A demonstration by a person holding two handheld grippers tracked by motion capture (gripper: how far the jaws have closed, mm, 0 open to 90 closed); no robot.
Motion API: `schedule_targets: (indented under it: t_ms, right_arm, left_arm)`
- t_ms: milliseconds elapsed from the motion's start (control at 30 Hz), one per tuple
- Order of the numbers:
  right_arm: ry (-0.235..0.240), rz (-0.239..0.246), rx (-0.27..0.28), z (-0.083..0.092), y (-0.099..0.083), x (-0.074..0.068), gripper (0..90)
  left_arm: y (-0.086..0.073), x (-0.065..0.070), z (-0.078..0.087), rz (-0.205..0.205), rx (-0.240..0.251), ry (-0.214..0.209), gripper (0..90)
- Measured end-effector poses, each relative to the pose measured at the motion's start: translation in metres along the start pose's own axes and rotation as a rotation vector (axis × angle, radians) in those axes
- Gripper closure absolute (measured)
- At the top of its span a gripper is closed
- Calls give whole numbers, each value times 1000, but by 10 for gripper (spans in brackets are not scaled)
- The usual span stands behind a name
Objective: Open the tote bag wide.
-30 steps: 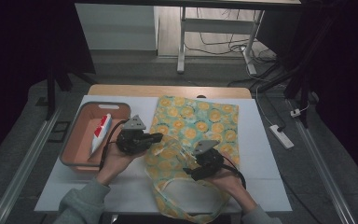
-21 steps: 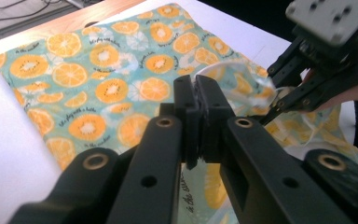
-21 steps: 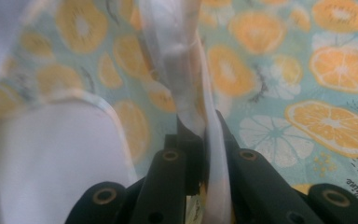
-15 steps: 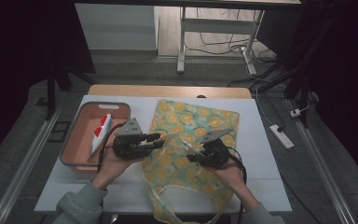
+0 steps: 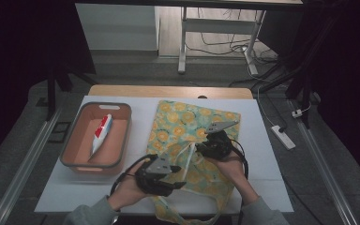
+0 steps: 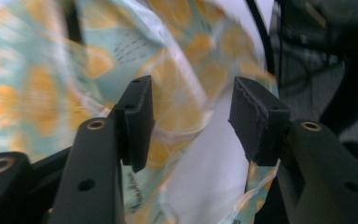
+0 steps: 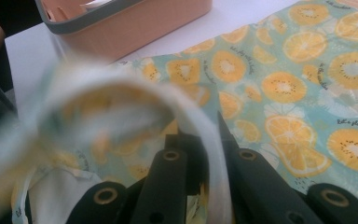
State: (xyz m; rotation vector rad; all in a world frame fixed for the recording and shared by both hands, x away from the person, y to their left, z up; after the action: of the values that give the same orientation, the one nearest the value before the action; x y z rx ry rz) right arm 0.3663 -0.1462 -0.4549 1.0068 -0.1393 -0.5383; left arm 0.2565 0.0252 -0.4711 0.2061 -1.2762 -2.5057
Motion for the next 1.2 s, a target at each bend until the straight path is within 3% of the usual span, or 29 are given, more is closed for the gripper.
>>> schedule_targets:
  t_ms: [100,133,167,333,400,433,467,567,667,700,900,1033,1067,1200]
  right_arm:
    - [-9,3,-1,0,-1,2,875]
    - [-12,2,3,-1,-1,3,875]
    - [-16,-2,5,-1,-1,5,875]
    - [-41,-31,16,1,-4,17,875]
    - [-43,-54,21,1,-7,21,876]
    - [-41,-62,25,1,-7,23,876]
    - [-41,-65,26,1,-8,23,875]
    - [-42,-60,28,0,-7,22,875]
    - [-40,-56,28,0,-7,21,875]
    - [-41,-59,28,-1,-7,22,875]
    - [-46,-66,30,-2,-8,24,875]
    - [-49,-66,30,-2,-8,25,875]
    - [-51,-67,30,-2,-9,25,875]
    - [-68,-67,35,2,-10,29,875]
  left_arm:
    - [-3,11,-21,-27,-54,-20,434]
    - [-3,11,-21,-27,-54,-20,425]
    - [-3,21,-29,-53,-72,-45,421]
    - [-4,42,-38,-112,-93,-73,408]
    - [-6,42,-42,-118,-106,-56,403]
    - [-9,36,-51,-105,-122,-19,403]
    - [-9,36,-51,-105,-122,-19,403]
    - [-14,17,-71,-77,-153,36,407]
    - [-14,13,-79,-67,-152,30,406]
    - [-14,11,-86,-53,-152,3,405]
    - [-12,12,-106,-53,-158,-24,405]
    - [-8,11,-119,-61,-152,-22,451]
    - [-7,11,-121,-46,-142,-38,560]
    - [-5,10,-122,-47,-134,-44,840]
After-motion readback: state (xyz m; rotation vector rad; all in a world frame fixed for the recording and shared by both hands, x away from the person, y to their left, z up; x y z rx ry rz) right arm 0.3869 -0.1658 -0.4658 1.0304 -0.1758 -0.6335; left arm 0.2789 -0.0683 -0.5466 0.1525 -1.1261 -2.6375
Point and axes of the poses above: each handheld gripper's, and its own axes: z roughly backward along the jaws, y roughly out of its top, x roughly to its right, the point moved 3 cm from there along -z, roughly forward along the jaws, and after that the axes turned 7 degrees about x, right-handed, at the moved point
